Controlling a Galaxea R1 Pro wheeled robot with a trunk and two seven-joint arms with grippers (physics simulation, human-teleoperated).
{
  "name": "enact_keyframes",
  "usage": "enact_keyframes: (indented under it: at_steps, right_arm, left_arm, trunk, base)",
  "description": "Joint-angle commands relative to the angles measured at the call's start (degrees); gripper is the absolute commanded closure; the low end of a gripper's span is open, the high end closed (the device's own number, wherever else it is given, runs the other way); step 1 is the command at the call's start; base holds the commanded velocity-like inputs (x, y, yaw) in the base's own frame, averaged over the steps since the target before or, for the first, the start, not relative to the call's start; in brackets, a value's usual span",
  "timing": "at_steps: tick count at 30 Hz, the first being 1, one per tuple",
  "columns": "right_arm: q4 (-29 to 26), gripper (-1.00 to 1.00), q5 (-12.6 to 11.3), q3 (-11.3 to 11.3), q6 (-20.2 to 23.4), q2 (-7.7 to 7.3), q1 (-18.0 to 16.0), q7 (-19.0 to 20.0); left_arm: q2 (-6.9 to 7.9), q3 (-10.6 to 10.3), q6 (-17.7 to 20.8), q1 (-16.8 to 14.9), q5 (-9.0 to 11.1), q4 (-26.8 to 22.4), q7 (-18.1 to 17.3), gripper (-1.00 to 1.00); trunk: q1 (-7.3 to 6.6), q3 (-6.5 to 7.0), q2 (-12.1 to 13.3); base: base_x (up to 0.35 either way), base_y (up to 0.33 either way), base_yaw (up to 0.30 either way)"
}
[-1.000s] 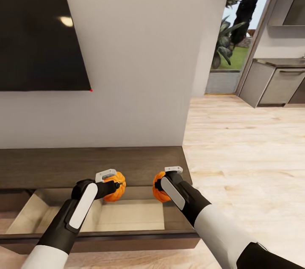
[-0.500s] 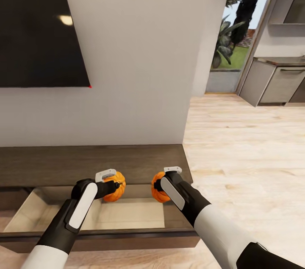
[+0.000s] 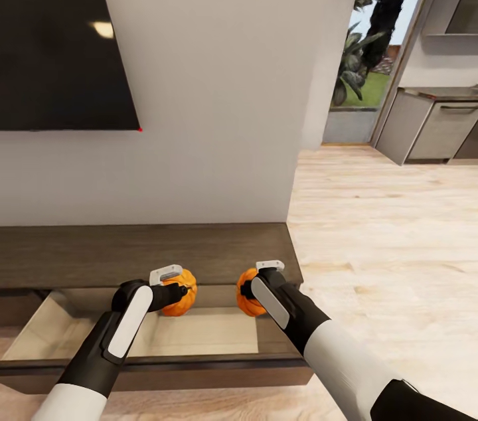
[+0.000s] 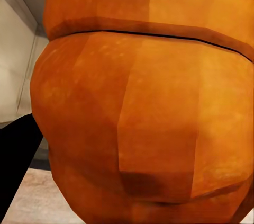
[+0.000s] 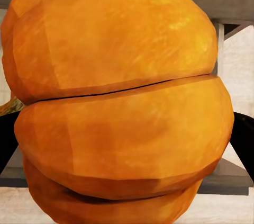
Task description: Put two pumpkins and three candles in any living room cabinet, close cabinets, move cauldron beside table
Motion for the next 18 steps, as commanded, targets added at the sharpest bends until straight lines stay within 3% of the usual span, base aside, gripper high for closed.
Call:
enact_keyframes:
  at_steps: [1, 18]
  right_arm:
    - [-0.06, 1.00, -0.55, 0.22, 0.03, -0.03, -0.08, -0.65]
    - [-1.07, 1.00, -0.55, 0.30, 0.12, -0.04, -0.06, -0.57]
  left_arm:
    - [0.06, -0.15, 0.19, -0.07, 0.51, -0.07, 0.73, 1.00]
    - [0.06, -0.15, 2.00, -0.13, 0.51, -0.08, 0.73, 1.00]
  trunk:
    - [0.22, -0.23, -0.45]
    - [3.96, -3.29, -7.26]
  base:
    - [0.000, 0.000, 0.000]
    - [0.000, 0.000, 0.000]
